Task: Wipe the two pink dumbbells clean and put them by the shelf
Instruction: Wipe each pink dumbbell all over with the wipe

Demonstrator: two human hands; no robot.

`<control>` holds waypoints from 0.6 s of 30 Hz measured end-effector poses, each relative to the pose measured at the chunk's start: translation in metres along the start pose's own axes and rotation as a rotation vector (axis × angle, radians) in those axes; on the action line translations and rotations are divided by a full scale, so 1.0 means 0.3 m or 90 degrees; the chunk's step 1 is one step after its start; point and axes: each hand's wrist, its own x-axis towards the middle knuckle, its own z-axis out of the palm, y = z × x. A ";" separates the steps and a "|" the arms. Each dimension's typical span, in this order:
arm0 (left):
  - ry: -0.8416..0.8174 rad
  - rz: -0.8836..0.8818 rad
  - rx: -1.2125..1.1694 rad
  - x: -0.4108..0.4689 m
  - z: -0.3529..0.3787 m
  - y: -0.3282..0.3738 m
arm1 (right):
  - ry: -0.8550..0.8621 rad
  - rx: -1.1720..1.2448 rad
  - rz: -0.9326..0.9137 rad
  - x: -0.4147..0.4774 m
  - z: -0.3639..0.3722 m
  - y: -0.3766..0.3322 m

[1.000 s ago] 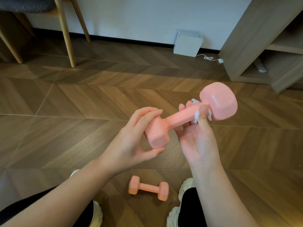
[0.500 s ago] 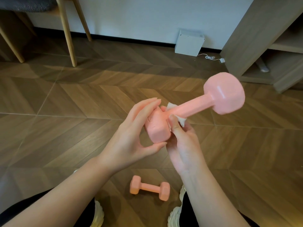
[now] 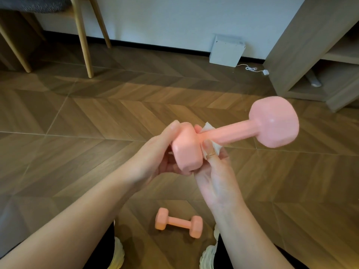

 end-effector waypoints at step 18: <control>0.078 -0.004 0.098 -0.029 -0.018 0.033 | 0.014 -0.011 0.016 0.013 0.034 0.009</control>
